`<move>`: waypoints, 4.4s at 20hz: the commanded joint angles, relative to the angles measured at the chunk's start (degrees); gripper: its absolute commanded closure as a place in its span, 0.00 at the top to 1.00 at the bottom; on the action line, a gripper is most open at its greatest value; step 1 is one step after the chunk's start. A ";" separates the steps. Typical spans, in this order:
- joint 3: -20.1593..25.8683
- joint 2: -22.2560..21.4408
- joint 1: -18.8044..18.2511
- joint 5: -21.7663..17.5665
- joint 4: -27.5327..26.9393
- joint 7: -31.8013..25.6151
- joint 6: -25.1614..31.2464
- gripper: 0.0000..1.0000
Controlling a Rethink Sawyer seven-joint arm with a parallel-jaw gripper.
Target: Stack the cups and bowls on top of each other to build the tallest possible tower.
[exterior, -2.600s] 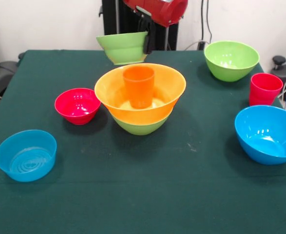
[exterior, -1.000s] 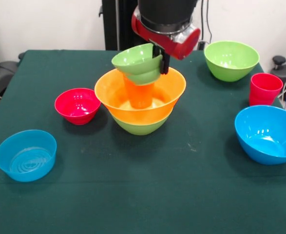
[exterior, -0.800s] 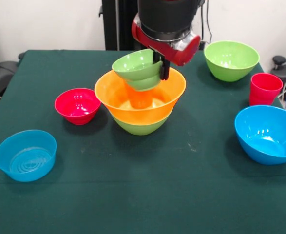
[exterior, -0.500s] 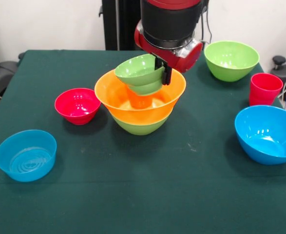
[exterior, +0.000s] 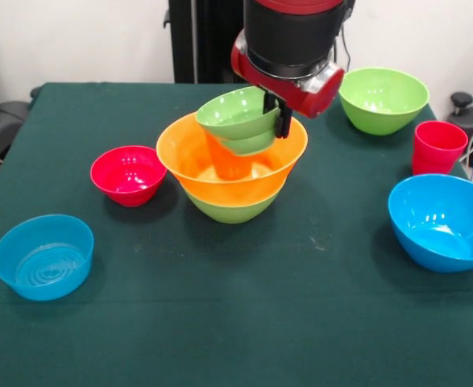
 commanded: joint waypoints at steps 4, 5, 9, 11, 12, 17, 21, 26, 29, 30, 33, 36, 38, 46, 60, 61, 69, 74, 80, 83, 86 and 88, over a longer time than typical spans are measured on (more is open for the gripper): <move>1.93 -3.27 1.44 -5.88 7.41 -7.23 1.67 0.00; 1.85 -3.43 1.46 -6.00 7.77 -7.37 1.44 0.00; 1.66 -4.38 1.18 -6.31 9.18 -7.74 0.05 0.00; 1.49 -5.00 1.16 -6.38 10.94 -7.66 -1.44 0.00; 1.37 -5.38 1.21 -6.45 11.91 -7.58 -2.21 0.00; 0.89 -7.77 1.27 -6.77 17.58 -7.79 -6.61 0.00; 0.94 -8.60 0.87 -7.61 20.22 -8.09 -9.28 0.00; 1.47 -8.19 0.34 -9.09 20.40 -7.40 -11.19 0.00; 1.70 -7.53 0.40 -9.90 19.96 -6.06 -13.22 0.00; 1.69 -7.24 0.48 -10.24 19.58 -5.68 -13.74 0.00; 2.10 -6.39 0.15 -10.71 18.57 -5.35 -14.97 0.00; 2.94 -6.12 -0.17 -10.42 18.85 -5.36 -15.76 0.00; 3.17 -6.35 -0.19 -10.34 19.70 -5.22 -16.14 0.00; 2.98 -7.25 0.36 -10.23 22.47 -4.79 -16.45 0.00; 4.20 -8.11 -0.19 -9.16 28.53 -3.77 -20.68 0.00; 4.11 -8.09 -0.08 -9.34 28.96 -3.43 -21.57 0.00; 3.32 -7.12 0.98 -10.11 29.47 -1.40 -25.94 0.00; 2.53 -6.61 1.50 -10.65 29.29 -0.96 -26.80 0.00; 2.57 -6.72 1.80 -10.35 30.37 -0.65 -27.71 0.00; 2.60 -6.53 1.88 -10.35 30.70 -0.47 -28.41 0.00; 2.64 -6.19 1.86 -10.28 30.34 -0.39 -28.40 0.00; 2.51 -6.04 2.01 -10.37 30.16 -0.24 -28.42 0.00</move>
